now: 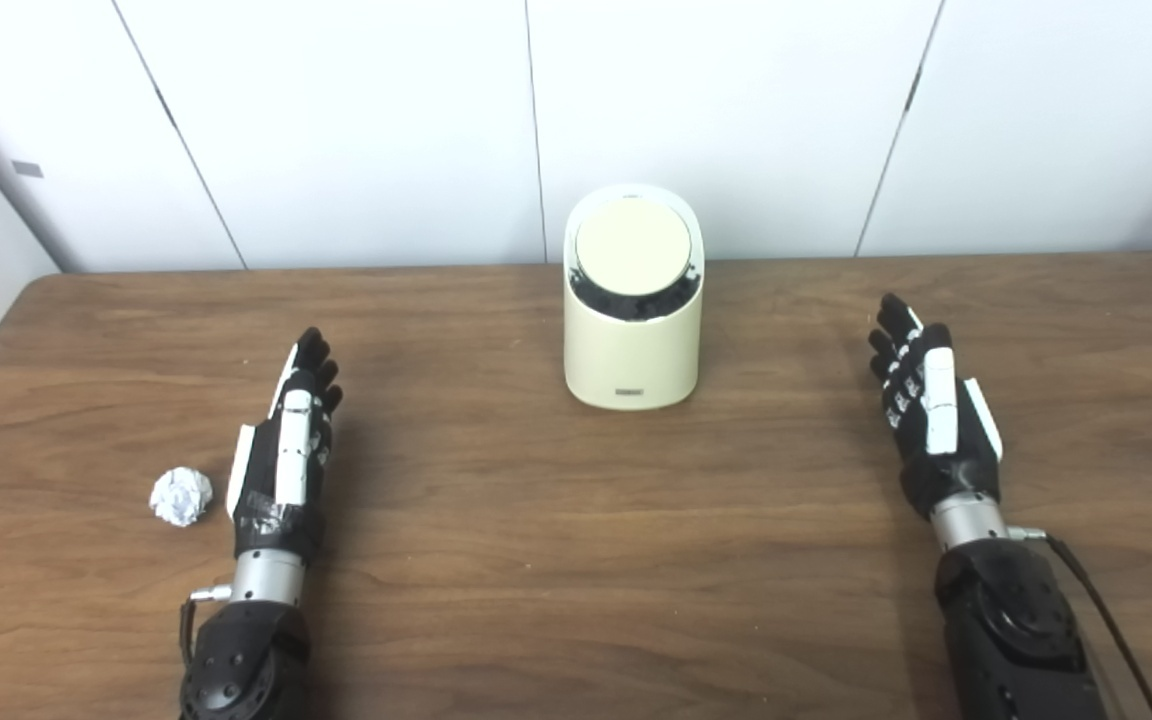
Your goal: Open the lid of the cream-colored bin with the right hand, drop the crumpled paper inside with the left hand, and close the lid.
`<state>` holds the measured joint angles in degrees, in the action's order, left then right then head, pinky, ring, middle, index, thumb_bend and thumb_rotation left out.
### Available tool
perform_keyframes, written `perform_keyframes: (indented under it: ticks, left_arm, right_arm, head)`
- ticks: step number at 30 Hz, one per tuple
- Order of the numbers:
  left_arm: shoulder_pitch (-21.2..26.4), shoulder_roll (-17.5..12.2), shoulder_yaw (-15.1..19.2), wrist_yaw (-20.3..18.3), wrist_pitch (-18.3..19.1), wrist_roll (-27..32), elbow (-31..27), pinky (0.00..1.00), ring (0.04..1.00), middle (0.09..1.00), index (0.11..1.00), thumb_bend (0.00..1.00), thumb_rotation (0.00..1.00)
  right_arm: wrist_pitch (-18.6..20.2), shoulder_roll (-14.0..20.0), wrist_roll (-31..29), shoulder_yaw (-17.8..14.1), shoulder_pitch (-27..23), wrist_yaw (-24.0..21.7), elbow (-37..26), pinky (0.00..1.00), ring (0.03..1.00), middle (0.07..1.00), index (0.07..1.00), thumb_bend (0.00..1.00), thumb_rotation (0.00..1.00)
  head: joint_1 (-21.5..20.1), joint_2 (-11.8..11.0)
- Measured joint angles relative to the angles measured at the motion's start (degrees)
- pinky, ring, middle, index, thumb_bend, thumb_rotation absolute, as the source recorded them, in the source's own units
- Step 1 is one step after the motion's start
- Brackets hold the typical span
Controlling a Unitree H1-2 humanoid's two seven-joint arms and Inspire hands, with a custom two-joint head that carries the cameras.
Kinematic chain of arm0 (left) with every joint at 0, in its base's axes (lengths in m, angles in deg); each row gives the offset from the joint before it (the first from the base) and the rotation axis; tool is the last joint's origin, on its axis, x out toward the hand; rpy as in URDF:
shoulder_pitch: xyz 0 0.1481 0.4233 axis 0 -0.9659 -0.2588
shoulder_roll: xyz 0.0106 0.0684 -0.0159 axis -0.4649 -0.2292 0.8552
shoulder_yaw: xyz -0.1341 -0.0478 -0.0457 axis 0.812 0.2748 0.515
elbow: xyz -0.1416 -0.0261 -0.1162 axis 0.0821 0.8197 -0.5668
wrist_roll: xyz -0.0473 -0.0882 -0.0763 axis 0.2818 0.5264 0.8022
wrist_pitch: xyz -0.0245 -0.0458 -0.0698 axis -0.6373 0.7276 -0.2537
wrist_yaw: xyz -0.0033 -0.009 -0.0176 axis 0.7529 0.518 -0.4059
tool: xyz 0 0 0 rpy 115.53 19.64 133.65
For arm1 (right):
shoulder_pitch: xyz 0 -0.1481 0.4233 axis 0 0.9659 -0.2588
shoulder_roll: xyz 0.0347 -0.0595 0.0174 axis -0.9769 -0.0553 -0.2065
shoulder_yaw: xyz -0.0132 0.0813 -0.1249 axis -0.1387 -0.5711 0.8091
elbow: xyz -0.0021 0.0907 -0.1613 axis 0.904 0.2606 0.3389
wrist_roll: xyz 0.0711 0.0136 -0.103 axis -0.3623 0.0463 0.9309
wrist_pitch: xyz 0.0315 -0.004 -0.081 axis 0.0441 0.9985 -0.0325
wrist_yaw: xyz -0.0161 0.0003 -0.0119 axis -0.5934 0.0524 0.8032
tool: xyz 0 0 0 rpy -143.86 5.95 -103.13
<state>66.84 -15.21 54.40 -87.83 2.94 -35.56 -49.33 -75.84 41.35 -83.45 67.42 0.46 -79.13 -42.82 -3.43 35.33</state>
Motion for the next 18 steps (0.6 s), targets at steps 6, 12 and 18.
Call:
perform_keyframes:
  ticks: [6, 12, 18]
  left_arm:
    - [0.17, -0.02, 0.11, -0.13, 0.01, 0.23, 0.29, 1.00, 1.000, 1.000, 1.000, 0.34, 0.93]
    - [0.81, -0.42, 0.17, -0.30, 0.01, 1.01, 1.32, 1.00, 1.000, 1.000, 1.000, 0.34, 0.95]
    - [0.80, -0.44, 0.17, -0.14, 0.01, 0.96, 1.23, 1.00, 1.000, 1.000, 1.000, 0.36, 0.93]
  right_arm:
    - [-1.04, 0.03, 0.18, 0.00, -0.25, -0.01, 0.53, 1.00, 0.974, 0.974, 0.936, 0.60, 1.00]
    - [-1.53, 0.08, 0.48, -0.02, -0.97, 0.18, 1.42, 1.00, 0.973, 0.971, 0.929, 0.60, 1.00]
    - [-1.53, 0.09, 0.60, 0.00, -0.97, 0.18, 1.36, 1.00, 0.970, 0.969, 0.931, 0.60, 1.00]
  head:
    - [-0.35, -0.17]
    - [-0.53, -0.44]
    - [-0.44, -0.61]
